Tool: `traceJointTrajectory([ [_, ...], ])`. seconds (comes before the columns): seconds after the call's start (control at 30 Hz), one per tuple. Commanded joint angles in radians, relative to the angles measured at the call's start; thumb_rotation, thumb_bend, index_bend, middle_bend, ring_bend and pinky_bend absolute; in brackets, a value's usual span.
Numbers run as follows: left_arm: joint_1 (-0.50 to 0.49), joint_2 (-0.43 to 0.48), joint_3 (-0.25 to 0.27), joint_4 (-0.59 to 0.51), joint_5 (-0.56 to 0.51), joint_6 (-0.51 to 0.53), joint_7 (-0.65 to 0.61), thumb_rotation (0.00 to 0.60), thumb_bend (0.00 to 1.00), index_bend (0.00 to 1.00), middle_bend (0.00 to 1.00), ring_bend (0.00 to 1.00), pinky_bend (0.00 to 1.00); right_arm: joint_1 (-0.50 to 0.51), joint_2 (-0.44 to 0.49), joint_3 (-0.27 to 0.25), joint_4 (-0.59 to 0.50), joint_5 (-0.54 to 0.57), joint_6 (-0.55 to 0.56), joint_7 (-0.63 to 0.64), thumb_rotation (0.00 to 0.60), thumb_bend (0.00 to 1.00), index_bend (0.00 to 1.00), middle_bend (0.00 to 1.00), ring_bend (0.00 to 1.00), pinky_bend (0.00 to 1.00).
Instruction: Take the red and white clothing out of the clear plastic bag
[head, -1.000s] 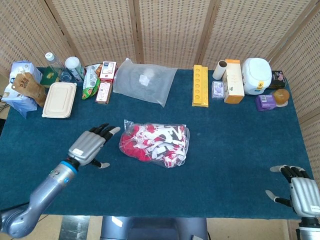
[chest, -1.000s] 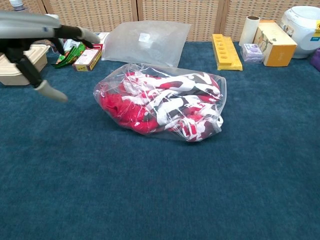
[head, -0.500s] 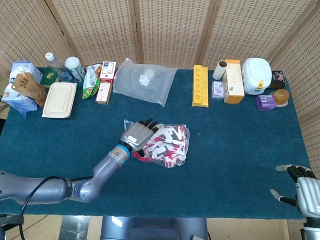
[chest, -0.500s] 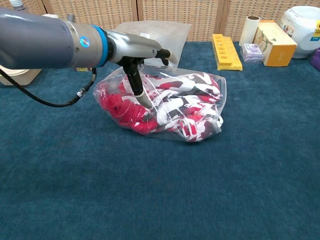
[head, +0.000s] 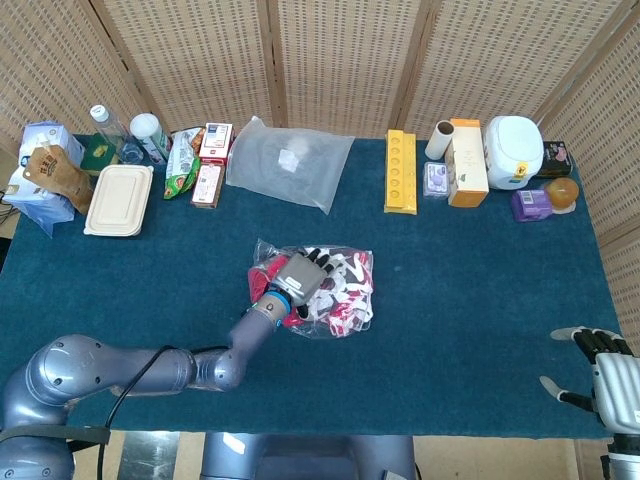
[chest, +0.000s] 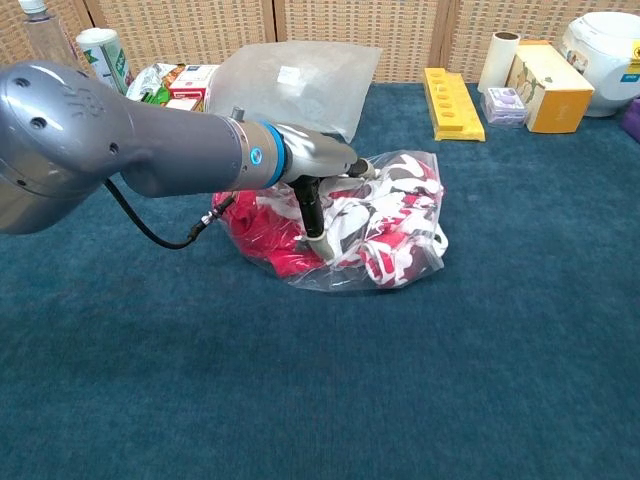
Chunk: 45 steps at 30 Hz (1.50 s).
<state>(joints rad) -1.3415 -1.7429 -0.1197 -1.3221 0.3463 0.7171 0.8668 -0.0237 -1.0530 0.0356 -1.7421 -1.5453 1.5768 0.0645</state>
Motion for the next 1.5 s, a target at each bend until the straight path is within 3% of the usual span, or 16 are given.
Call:
traceJointTrajectory([
  [0.03,0.012,-0.044,0.010,0.064,0.087,-0.017,-0.061,0.600,0.32,0.61,0.33,0.37,0.56,0.000,0.002,0.002,-0.002,0.002,0.000,0.002,0.600,0.06,0.36,0.38,0.32,0.24],
  [0.1,0.029,-0.056,0.009,0.092,0.157,-0.015,-0.102,0.600,0.37,0.75,0.46,0.49,0.64,0.000,0.002,0.002,-0.003,0.003,-0.002,0.000,0.600,0.06,0.36,0.38,0.32,0.24],
  [0.2,0.068,-0.077,0.010,0.146,0.304,-0.018,-0.195,0.600,0.40,0.86,0.55,0.58,0.71,0.002,0.004,0.004,-0.010,0.002,-0.002,-0.001,0.600,0.06,0.36,0.38,0.32,0.24],
  [0.43,0.150,-0.102,0.002,0.242,0.681,0.022,-0.505,0.600,0.41,0.91,0.63,0.65,0.76,0.000,0.004,0.008,-0.019,-0.001,0.005,-0.010,0.600,0.06,0.36,0.38,0.32,0.24],
  [0.67,0.201,-0.100,0.060,0.347,1.026,0.163,-0.881,0.600,0.41,0.91,0.63,0.65,0.76,-0.004,0.004,0.012,-0.031,-0.002,0.017,-0.019,0.600,0.06,0.36,0.38,0.32,0.24],
  [0.83,0.230,-0.101,0.097,0.420,1.136,0.253,-1.036,0.600,0.42,0.91,0.63,0.65,0.76,0.000,0.000,0.015,-0.035,-0.002,0.014,-0.026,0.600,0.06,0.36,0.38,0.32,0.25],
  [1.03,0.283,-0.151,0.132,0.611,1.282,0.506,-1.243,0.600,0.42,0.91,0.63,0.65,0.76,0.025,-0.003,0.026,-0.041,0.004,-0.020,-0.025,0.600,0.06,0.36,0.38,0.32,0.26],
  [1.37,0.341,-0.248,0.116,0.849,1.333,0.762,-1.467,0.600,0.40,0.91,0.63,0.65,0.76,0.088,-0.036,0.058,-0.016,0.034,-0.097,0.002,0.600,0.06,0.36,0.40,0.36,0.33],
  [1.5,0.351,-0.283,0.115,0.909,1.343,0.820,-1.523,0.600,0.39,0.91,0.63,0.65,0.76,0.126,-0.090,0.093,0.023,0.029,-0.100,0.062,0.600,0.06,0.37,0.45,0.45,0.43],
])
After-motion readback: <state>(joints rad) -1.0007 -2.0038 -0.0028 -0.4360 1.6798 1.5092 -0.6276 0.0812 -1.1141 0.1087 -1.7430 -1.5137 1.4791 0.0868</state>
